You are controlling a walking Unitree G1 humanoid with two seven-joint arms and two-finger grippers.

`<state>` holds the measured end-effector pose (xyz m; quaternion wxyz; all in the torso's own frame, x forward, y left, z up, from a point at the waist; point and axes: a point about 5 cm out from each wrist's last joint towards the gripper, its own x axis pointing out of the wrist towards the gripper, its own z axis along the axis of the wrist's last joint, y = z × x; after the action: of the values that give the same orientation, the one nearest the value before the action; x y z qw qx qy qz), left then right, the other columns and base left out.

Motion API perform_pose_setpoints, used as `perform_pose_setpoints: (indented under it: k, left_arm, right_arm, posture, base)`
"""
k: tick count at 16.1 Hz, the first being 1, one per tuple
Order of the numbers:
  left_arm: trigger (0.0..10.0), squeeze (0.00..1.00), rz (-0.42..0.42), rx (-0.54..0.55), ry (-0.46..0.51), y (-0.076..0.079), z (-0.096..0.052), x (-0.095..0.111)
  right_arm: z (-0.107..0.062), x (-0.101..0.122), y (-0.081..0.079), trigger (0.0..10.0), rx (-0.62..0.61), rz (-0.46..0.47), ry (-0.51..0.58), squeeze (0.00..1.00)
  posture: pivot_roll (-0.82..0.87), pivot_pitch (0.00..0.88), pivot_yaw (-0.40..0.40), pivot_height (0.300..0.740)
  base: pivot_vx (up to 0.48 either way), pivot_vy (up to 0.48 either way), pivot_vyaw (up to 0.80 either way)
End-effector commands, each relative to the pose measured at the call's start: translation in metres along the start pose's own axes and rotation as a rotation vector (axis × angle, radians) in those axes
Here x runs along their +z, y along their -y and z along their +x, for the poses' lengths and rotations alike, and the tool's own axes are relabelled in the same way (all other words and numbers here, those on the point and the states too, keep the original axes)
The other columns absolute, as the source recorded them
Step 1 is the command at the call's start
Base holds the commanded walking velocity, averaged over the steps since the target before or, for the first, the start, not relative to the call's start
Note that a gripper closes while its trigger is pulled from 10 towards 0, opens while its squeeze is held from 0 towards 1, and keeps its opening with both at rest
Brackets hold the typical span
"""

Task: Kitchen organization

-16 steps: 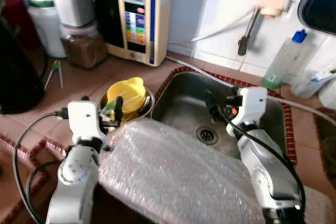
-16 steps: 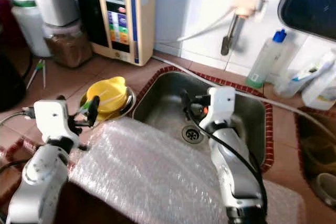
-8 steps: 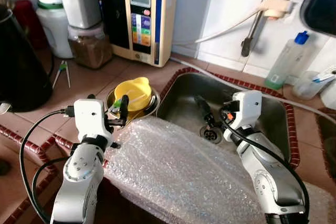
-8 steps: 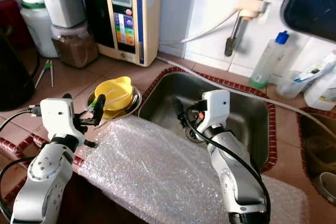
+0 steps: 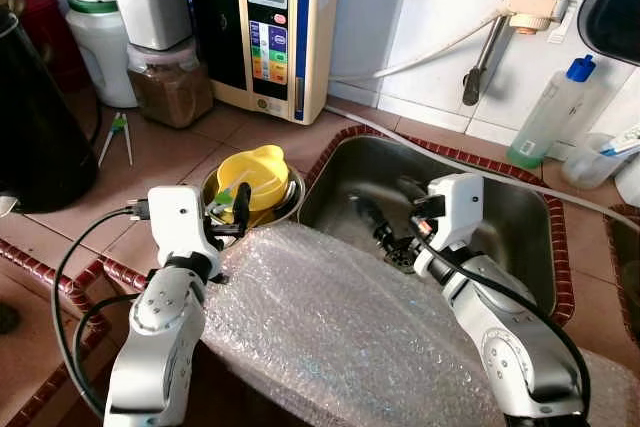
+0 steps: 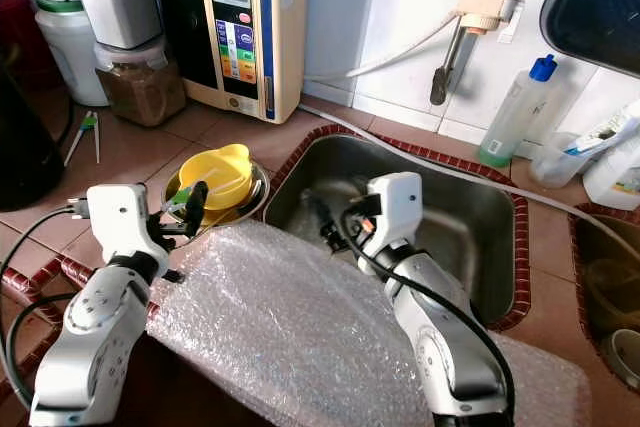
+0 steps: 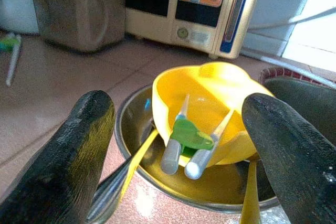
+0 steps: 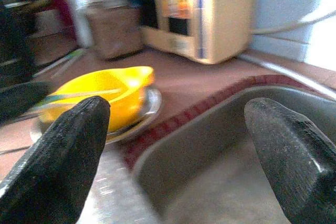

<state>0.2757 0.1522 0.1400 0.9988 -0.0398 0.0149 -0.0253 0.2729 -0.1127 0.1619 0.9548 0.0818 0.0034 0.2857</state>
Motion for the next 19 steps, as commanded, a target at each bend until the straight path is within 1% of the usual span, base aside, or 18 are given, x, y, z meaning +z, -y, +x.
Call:
perform_pose_setpoints:
  k: [1, 2, 3, 4, 5, 6, 8, 10, 12, 14, 15, 16, 17, 19]
  left_arm:
    - [10.0, 0.00, -0.012, -0.012, -0.011, 0.002, 0.004, 0.000]
    - [10.0, 0.00, -0.026, -0.029, -0.013, 0.005, 0.007, -0.001]
    - [9.0, 0.00, -0.029, -0.035, -0.014, 0.007, 0.010, -0.003]
    - [4.8, 0.00, -0.037, -0.034, -0.013, 0.008, 0.012, -0.004]
    - [1.5, 0.00, -0.053, -0.033, -0.013, 0.008, 0.014, -0.004]
    - [0.0, 0.00, -0.060, -0.036, -0.013, 0.009, 0.015, -0.005]
    - [0.0, 0.00, -0.066, -0.082, -0.031, 0.013, 0.018, -0.008]
    - [0.0, 0.00, -0.056, -0.089, -0.028, 0.013, 0.020, -0.009]
    - [0.0, 0.00, -0.053, -0.090, -0.023, 0.015, 0.021, -0.009]
    - [0.0, 0.00, -0.048, -0.091, -0.021, 0.014, 0.021, -0.009]
    - [0.0, 0.00, -0.045, -0.088, -0.020, 0.013, 0.021, -0.009]
    - [0.0, 0.00, -0.046, -0.083, -0.017, 0.012, 0.021, -0.008]
    - [0.0, 0.00, -0.046, -0.079, -0.011, 0.011, 0.021, -0.007]
    - [0.0, 0.00, -0.041, -0.077, -0.008, 0.011, 0.021, -0.007]
  right_arm:
    - [-0.002, 0.002, -0.010, 10.0, 0.088, 0.015, -0.015, 0.00]
    - [-0.004, 0.000, -0.014, 10.0, 0.129, 0.026, -0.041, 0.00]
    - [-0.005, -0.003, -0.017, 10.0, 0.158, 0.063, -0.065, 0.00]
    - [-0.006, -0.004, -0.018, 10.0, 0.173, 0.078, -0.076, 0.00]
    - [-0.006, -0.004, -0.019, 10.0, 0.185, 0.082, -0.085, 0.00]
    - [-0.007, -0.005, -0.021, 10.0, 0.196, 0.084, -0.091, 0.00]
    - [-0.008, -0.006, -0.022, 10.0, 0.213, 0.091, -0.116, 0.00]
    - [-0.011, -0.006, -0.021, 10.0, 0.210, 0.098, -0.125, 0.00]
    - [-0.012, -0.006, -0.019, 10.0, 0.199, 0.074, -0.130, 0.00]
    - [-0.009, -0.006, -0.018, 10.0, 0.168, 0.043, -0.129, 0.00]
    - [-0.009, -0.006, -0.019, 10.0, 0.182, 0.055, -0.132, 0.00]
    - [-0.010, -0.006, -0.024, 10.0, 0.236, 0.114, -0.139, 0.00]
    - [-0.012, -0.005, -0.026, 10.0, 0.268, 0.112, -0.146, 0.00]
    - [-0.014, -0.005, -0.025, 10.0, 0.285, 0.103, -0.166, 0.00]
  posture:
    - [-0.04, 0.011, -0.055, 0.740]
    - [-0.04, 0.009, -0.056, 0.740]
    - [-0.04, 0.007, -0.059, 0.740]
    - [-0.04, 0.005, -0.059, 0.740]
    - [-0.04, 0.006, -0.058, 0.740]
    - [-0.04, 0.004, -0.060, 0.740]
    - [-0.05, 0.003, -0.057, 0.740]
    - [-0.05, 0.002, -0.050, 0.740]
    - [-0.05, 0.001, -0.049, 0.740]
    - [-0.05, 0.000, -0.052, 0.740]
    - [-0.05, 0.000, -0.052, 0.740]
    - [-0.05, 0.000, -0.053, 0.740]
    - [-0.05, 0.000, -0.055, 0.740]
    - [-0.05, 0.000, -0.056, 0.740]
  base:
    - [0.000, 0.000, 0.00]
    - [0.000, 0.000, 0.00]
    - [0.000, 0.000, 0.00]
    - [0.000, 0.000, 0.00]
    - [0.000, 0.000, 0.00]
    - [0.000, 0.000, 0.00]
    - [0.000, 0.000, 0.00]
    - [0.000, 0.000, 0.00]
    - [0.000, 0.000, 0.00]
    - [0.000, 0.000, 0.00]
    - [0.000, 0.000, 0.00]
    - [0.000, 0.000, 0.00]
    - [0.000, 0.000, 0.00]
    - [0.000, 0.000, 0.00]
